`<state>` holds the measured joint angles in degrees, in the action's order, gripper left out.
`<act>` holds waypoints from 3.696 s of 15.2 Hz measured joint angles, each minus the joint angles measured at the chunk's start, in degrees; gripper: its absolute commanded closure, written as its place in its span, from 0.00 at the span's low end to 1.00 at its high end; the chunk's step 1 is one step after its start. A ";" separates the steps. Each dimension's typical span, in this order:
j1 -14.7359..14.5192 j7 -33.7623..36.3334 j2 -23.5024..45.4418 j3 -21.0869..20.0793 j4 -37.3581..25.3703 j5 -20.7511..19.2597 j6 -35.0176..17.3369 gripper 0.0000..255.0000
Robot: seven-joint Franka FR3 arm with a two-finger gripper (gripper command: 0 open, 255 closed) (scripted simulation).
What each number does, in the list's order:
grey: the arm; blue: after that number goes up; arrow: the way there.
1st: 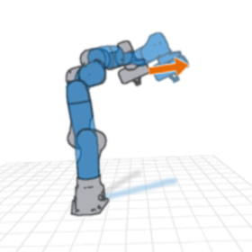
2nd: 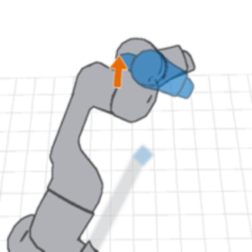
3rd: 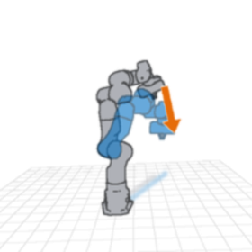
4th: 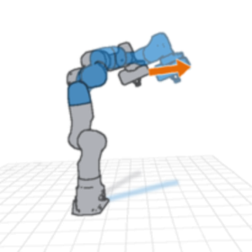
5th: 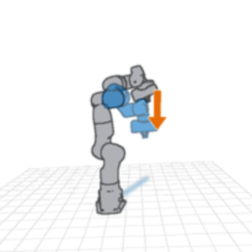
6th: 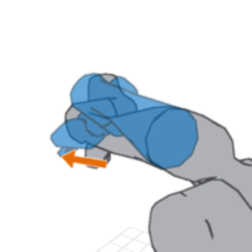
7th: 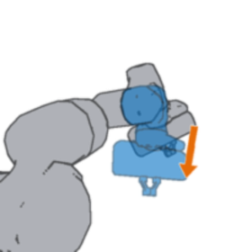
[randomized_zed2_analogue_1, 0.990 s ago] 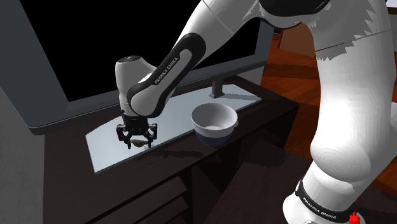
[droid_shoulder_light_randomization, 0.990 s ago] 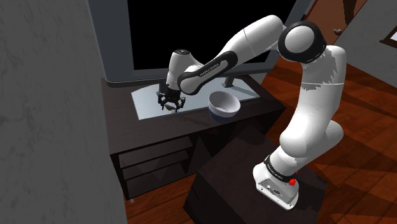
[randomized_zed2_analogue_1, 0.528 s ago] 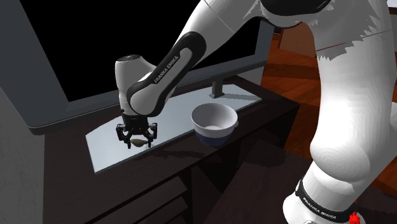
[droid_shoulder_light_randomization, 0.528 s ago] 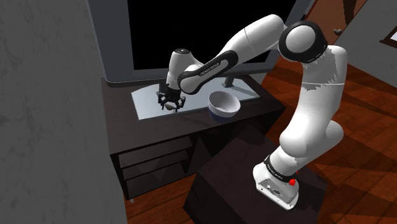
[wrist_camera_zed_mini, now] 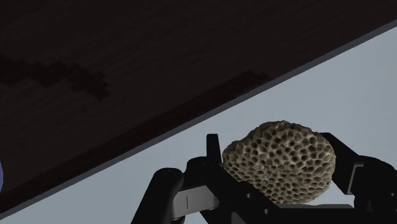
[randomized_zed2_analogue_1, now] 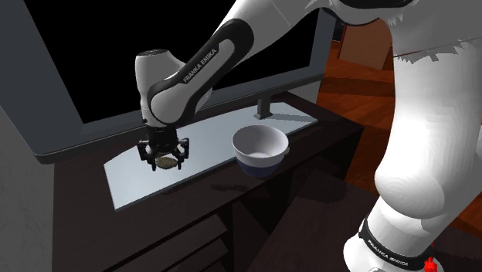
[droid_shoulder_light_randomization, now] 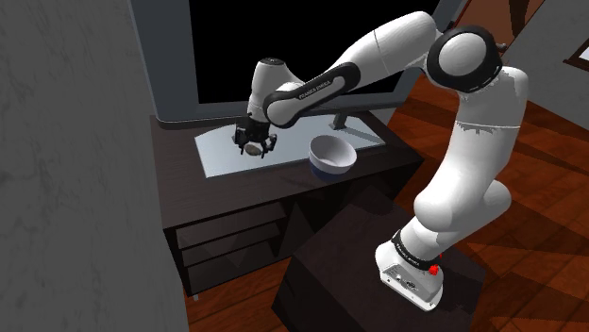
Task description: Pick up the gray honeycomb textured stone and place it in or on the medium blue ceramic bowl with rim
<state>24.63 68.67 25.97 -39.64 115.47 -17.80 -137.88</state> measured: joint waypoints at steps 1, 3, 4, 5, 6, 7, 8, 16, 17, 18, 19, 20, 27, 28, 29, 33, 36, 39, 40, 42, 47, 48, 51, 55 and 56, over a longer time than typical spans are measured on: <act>0.27 -0.30 -0.47 -0.32 -0.22 0.44 0.57 1.00; 0.83 -0.83 -1.57 -1.02 -0.39 1.37 1.65 1.00; 1.25 -1.22 -2.26 -1.43 -0.36 1.96 2.19 1.00; 1.38 -1.39 -2.57 -1.65 -0.59 2.26 2.66 1.00; 1.70 -1.68 -3.32 -2.11 -0.66 2.90 3.35 1.00; 1.92 -1.91 -3.84 -2.43 -0.78 3.35 3.89 1.00; 2.25 -2.26 -4.42 -2.76 -0.92 3.89 4.51 1.00; 4.07 -4.43 -8.24 -4.77 -2.74 7.44 9.28 1.00; 4.22 -4.63 -8.78 -5.05 -3.23 7.94 10.17 1.00; 4.40 -4.88 -9.21 -5.25 -3.51 8.34 10.77 1.00; 4.66 -5.18 -9.71 -5.43 -3.65 8.78 11.28 1.00; 4.72 -5.28 -10.05 -5.61 -4.01 9.10 11.89 1.00; 8.85 -10.62 -16.35 -6.76 -1.67 14.61 14.16 1.00; 10.23 -12.70 -18.63 -6.88 0.38 16.62 13.78 1.00; 11.51 -15.00 -20.99 -6.81 2.42 18.75 13.50 1.00; 14.64 -24.29 -29.85 -4.85 9.52 26.70 13.35 1.00; 15.59 -31.15 -35.57 -1.72 14.31 31.30 13.77 1.00; 16.13 -37.04 -40.00 1.73 18.62 34.13 14.08 1.00; 16.14 -38.72 -41.39 2.75 20.00 34.94 14.22 1.00; 16.31 -42.29 -44.39 5.22 22.44 36.19 15.09 1.00; 17.81 -51.06 -50.04 11.87 27.34 36.82 17.26 1.00; 18.19 -52.13 -50.18 12.62 27.72 36.60 17.23 1.00; 18.37 -53.13 -49.84 12.89 29.32 36.71 15.49 1.00; 18.44 -53.37 -48.12 12.26 31.08 36.88 12.08 1.00; 18.41 -53.30 -47.67 12.02 31.44 36.93 11.26 1.00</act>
<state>43.05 15.37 -21.70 -27.62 146.91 19.13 -126.62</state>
